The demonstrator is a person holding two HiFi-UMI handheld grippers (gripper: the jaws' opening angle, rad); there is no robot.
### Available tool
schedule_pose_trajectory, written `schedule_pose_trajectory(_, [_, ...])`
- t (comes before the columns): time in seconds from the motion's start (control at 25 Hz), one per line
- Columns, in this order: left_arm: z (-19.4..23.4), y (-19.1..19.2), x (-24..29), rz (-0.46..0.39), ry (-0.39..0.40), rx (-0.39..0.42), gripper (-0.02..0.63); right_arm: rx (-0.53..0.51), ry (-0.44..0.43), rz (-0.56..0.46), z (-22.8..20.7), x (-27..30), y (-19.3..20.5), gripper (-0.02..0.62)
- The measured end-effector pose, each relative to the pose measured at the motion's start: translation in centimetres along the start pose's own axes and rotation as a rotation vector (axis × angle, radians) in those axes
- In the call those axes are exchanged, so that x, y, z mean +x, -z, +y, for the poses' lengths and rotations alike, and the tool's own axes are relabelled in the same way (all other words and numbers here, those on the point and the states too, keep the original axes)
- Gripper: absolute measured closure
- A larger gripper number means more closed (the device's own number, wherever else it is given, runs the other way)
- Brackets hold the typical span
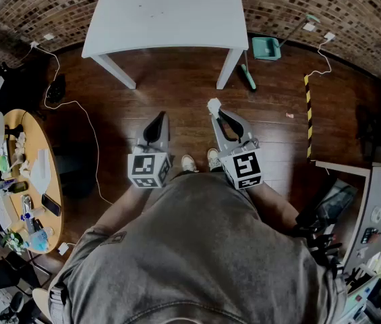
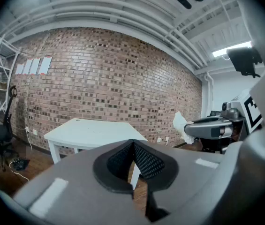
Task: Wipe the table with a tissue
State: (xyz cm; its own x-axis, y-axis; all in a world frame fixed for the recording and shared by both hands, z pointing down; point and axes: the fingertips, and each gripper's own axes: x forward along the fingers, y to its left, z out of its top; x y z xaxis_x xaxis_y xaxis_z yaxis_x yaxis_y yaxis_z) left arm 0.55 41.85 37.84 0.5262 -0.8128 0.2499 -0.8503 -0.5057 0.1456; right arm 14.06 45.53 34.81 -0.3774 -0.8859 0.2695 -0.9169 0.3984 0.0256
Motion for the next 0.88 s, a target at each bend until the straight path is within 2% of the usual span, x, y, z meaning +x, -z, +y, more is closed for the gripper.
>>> schedule_pose_trajectory(0.32, [1.3, -0.2, 0.4, -0.020, 0.012, 0.017, 0.604, 0.004, 0.020, -0.017, 0.2, 1.1, -0.4, 0.535])
schedule_pose_trajectory(0.48, [2.1, -0.5, 1.7, -0.010, -0.009, 0.025, 0.604, -0.001, 0.009, -0.022, -0.3, 2.5, -0.7, 0.535])
schedule_pose_trajectory(0.68, [3.0, -1.3, 4.4, 0.000, -0.044, 0.027, 0.604, 0.013, -0.010, -0.031, -2.5, 4.9, -1.0, 0.535])
schedule_pose_trajectory(0.88, [3.6, -2.4, 8.8, 0.014, -0.074, 0.048, 0.604, 0.026, -0.030, -0.050, -6.4, 8.2, -1.8, 0.535])
